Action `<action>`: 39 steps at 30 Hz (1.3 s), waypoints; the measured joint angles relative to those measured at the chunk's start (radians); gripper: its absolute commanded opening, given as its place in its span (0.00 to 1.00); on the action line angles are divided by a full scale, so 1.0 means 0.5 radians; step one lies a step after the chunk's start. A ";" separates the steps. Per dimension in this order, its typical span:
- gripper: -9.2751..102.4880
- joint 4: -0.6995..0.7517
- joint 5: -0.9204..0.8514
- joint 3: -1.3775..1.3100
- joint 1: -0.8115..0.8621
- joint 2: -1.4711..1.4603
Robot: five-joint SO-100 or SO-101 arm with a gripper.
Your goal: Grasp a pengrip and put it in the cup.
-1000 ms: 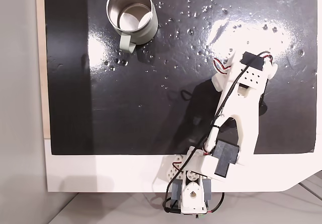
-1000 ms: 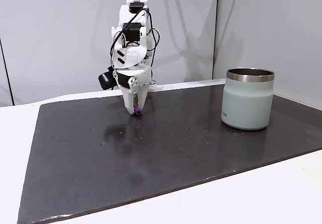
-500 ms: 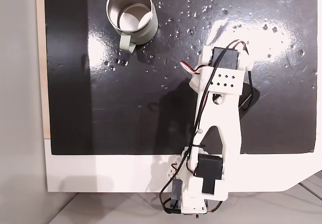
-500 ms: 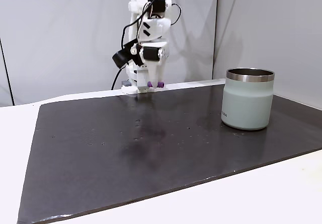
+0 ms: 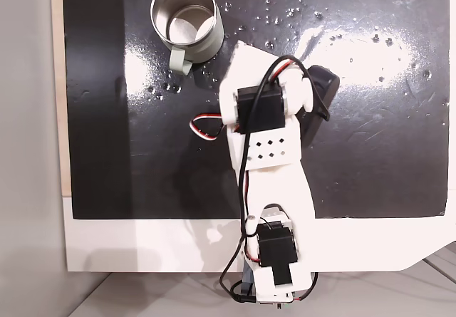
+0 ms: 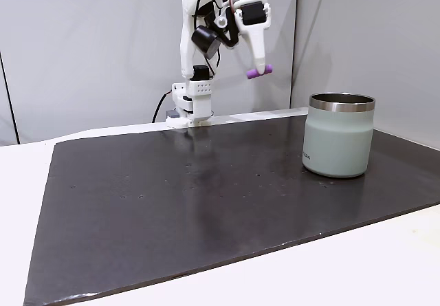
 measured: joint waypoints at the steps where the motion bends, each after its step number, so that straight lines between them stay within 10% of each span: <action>1: 0.08 -0.040 0.000 -0.043 -0.025 -0.012; 17: 0.08 -0.638 0.031 -0.574 -0.221 -0.571; 34: 0.08 -0.669 0.025 -1.092 -0.347 -1.049; 39: 0.31 -0.660 0.025 -1.092 -0.344 -1.049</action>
